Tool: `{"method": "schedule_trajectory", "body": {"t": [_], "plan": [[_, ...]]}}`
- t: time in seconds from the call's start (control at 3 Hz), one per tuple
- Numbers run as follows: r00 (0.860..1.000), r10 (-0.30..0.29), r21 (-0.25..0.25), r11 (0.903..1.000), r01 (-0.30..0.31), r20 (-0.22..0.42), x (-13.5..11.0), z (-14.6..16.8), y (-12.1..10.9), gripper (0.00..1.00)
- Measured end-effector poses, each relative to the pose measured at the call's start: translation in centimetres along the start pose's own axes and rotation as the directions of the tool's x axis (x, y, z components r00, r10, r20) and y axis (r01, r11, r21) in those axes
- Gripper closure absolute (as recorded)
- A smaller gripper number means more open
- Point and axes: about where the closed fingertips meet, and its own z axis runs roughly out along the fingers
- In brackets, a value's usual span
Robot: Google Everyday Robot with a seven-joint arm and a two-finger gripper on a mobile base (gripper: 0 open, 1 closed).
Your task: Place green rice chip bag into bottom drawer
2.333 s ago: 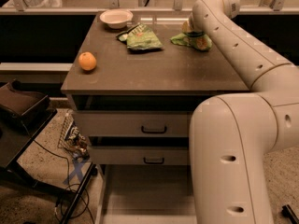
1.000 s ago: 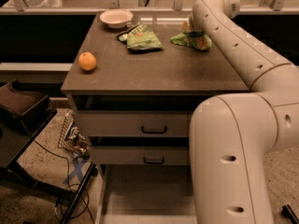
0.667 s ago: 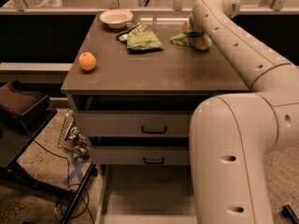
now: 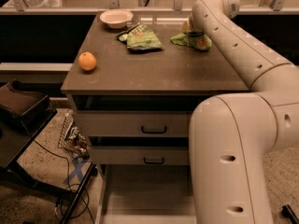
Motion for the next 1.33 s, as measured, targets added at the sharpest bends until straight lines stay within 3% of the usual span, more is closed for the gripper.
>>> {"method": "schedule_trajectory", "body": {"t": [0.67,1.0,1.33], "plan": [[1.0,0.0,0.001,1.0,0.0,0.0,0.0,0.0,0.0,1.0],[1.0,0.001,0.065,0.9979,-0.003,0.025,-1.0,-2.1,-1.8,1.0],[0.996,-0.015,0.168,0.9858,-0.001,0.091,-3.6,-7.1,-4.5,1.0]]}}
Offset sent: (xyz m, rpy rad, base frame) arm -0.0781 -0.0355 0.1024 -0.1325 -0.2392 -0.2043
